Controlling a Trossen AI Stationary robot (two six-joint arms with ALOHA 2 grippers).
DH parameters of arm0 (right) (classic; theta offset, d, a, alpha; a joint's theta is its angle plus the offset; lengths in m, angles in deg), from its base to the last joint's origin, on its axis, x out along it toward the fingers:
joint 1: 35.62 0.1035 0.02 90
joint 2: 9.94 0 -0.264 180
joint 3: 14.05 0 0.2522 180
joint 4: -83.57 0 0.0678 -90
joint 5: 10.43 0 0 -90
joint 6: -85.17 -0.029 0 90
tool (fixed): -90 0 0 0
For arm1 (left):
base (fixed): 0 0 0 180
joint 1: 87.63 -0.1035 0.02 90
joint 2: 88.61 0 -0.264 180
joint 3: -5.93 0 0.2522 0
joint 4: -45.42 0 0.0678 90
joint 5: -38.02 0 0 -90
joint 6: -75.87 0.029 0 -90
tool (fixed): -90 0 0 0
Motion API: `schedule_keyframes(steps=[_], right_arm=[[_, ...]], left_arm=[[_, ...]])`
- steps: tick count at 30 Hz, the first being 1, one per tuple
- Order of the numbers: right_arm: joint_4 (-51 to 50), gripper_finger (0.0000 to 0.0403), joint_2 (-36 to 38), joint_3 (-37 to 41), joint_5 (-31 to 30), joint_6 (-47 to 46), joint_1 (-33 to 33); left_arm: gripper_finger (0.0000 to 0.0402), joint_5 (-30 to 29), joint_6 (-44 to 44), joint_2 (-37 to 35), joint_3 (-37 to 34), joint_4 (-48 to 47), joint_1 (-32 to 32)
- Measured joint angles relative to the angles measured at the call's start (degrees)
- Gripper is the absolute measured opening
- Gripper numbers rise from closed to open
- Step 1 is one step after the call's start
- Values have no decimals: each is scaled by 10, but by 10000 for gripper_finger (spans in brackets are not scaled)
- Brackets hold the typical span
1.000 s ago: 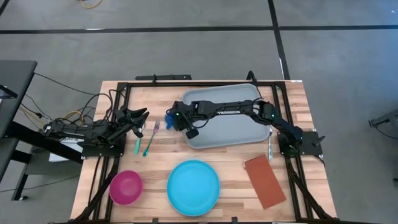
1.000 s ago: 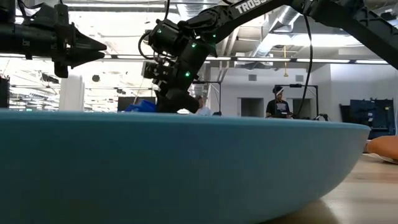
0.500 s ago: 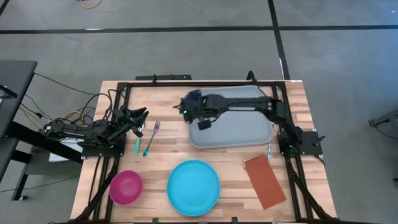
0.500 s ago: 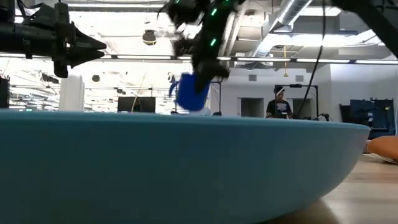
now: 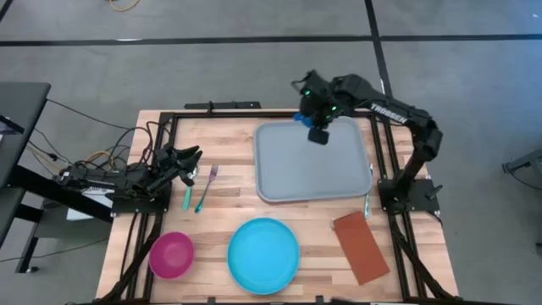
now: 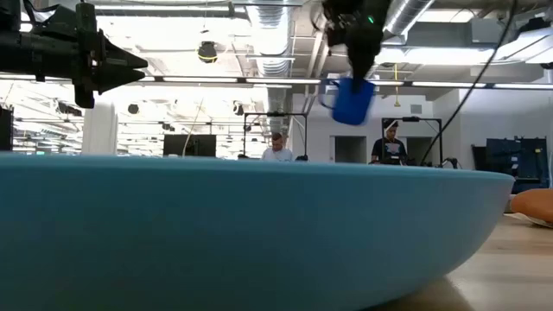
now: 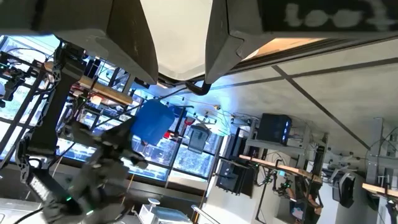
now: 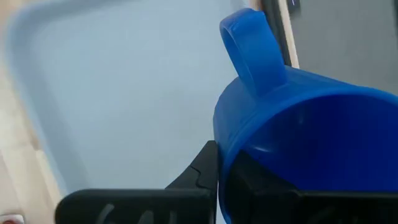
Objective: Set up tray
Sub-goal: Put the blue mug on the gray serving tray
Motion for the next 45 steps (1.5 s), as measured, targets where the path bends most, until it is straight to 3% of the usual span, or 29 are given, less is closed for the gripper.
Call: schedule_keyframes(steps=[6, 9, 12, 16, 27, 33, 40, 45], right_arm=[[21, 4, 46, 151, 0, -9, -114], [49, 4, 50, 224, 28, 4, -159], [116, 3, 50, 288, 70, 6, -195], [161, 5, 43, 344, 67, 32, -210], [253, 17, 40, 371, 57, 86, -222], [220, 31, 40, 371, 52, 92, -225], [208, 64, 40, 371, -33, 91, -223], [208, 91, 40, 371, -47, 87, -224]], left_arm=[[123, 0, -12, 0, 0, 0, 0], [123, 0, -12, 0, 0, 0, 0], [123, -1, -12, 0, 0, 2, 0], [123, -1, -12, 0, 0, 12, 0], [123, -31, -10, 0, 0, 12, 0], [123, -46, -4, 0, 0, 12, 0], [123, -47, -2, 0, 0, 23, 0], [123, -47, -1, 0, 0, 23, 0]])
